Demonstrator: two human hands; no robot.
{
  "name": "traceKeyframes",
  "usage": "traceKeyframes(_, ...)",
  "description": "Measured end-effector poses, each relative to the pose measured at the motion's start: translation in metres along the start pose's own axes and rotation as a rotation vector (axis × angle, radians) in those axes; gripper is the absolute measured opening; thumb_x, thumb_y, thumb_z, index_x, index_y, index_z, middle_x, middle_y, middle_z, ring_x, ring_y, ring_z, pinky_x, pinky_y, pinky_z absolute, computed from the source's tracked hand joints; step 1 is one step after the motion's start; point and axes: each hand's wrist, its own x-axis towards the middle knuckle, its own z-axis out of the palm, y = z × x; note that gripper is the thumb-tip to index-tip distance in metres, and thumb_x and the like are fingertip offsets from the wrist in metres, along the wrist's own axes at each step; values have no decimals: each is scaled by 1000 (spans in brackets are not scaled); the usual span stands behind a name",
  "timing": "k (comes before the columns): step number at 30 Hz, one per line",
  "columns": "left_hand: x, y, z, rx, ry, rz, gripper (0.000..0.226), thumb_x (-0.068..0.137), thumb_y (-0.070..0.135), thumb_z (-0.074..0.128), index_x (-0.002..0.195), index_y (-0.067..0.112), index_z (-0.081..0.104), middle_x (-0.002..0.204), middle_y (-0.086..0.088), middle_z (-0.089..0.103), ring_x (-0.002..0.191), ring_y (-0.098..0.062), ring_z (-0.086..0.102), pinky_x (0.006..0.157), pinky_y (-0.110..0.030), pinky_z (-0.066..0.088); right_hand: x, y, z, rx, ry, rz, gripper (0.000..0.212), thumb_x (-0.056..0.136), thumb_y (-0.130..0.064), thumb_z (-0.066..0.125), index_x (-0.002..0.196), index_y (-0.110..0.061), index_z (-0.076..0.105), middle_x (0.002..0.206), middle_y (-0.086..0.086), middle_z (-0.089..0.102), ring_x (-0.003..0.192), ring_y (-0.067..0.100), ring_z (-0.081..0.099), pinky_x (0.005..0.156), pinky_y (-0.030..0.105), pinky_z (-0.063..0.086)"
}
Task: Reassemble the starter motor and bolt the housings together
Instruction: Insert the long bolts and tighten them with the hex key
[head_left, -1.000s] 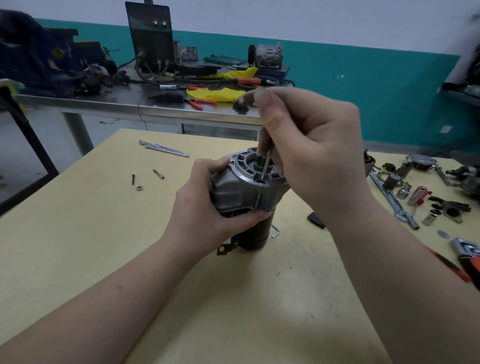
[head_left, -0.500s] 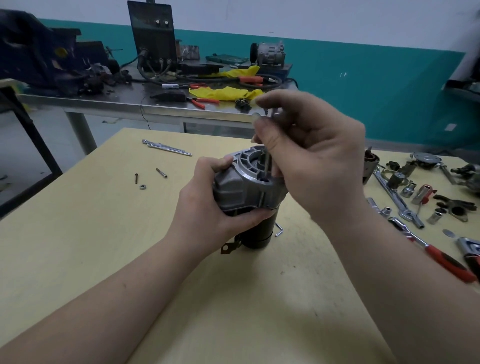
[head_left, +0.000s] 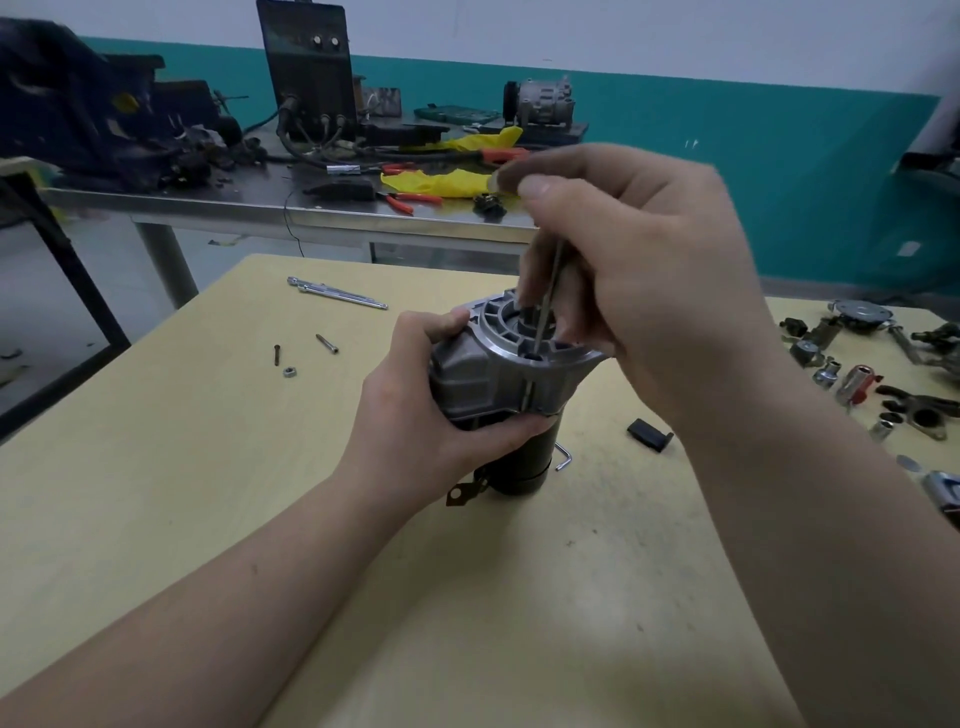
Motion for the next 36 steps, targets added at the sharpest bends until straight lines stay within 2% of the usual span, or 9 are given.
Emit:
traceKeyframes(2,0,1,0,-2,3,1,84,61,61,96,123,62,40,132,37,61,113,8,68,82,-5,52,2,2,-6,257,-129,154,10,102,-16,66,101,-7,70,70,13,70,44,17,54,38,21,36)
traceKeyframes(5,1,2,0,-11,4,-15,86,60,62,95,125,52,40,127,45,60,111,10,68,82,-5,52,-1,12,-12,361,-237,124,12,96,-6,68,109,-6,70,83,15,74,53,18,61,45,23,45)
traceKeyframes(11,0,2,0,-16,-3,-3,86,62,62,96,123,69,36,126,45,60,114,11,67,83,-5,53,-18,38,9,-313,107,-511,33,102,2,65,134,-3,68,88,-1,75,67,19,67,63,29,53)
traceKeyframes(13,1,3,1,-16,1,-2,86,62,62,96,124,69,37,126,46,60,113,11,67,83,-5,53,-17,38,10,-437,121,-584,32,103,0,64,135,-2,67,92,4,75,75,19,68,68,33,54)
traceKeyframes(20,1,2,1,-4,-6,-12,86,60,63,96,122,69,36,128,45,59,114,8,68,84,-7,54,-2,0,-2,-643,118,-471,29,104,-31,67,90,-7,75,66,6,67,58,23,62,54,43,48)
traceKeyframes(22,1,3,1,-4,-2,-11,86,60,62,96,122,70,36,126,46,59,114,10,67,84,-5,53,-1,-3,3,-654,128,-390,25,105,-28,65,93,-8,75,65,3,68,56,21,64,54,42,51)
traceKeyframes(25,0,2,1,-12,4,-16,86,60,61,97,122,70,37,127,43,61,114,10,67,84,-4,51,3,-5,6,-243,18,-41,19,107,-17,59,117,-15,75,68,6,76,44,15,62,42,25,46)
traceKeyframes(29,0,0,0,0,7,-22,86,60,62,97,122,68,37,130,32,62,112,7,68,83,-5,51,3,-1,-12,207,-207,180,18,103,-19,65,110,-3,71,89,18,79,55,22,67,47,24,51)
traceKeyframes(36,0,2,1,-18,-2,-22,87,60,62,97,123,69,37,131,39,61,115,7,68,86,-7,53,-23,36,7,-227,156,-473,31,101,1,66,132,-1,69,90,6,78,61,19,70,59,35,58)
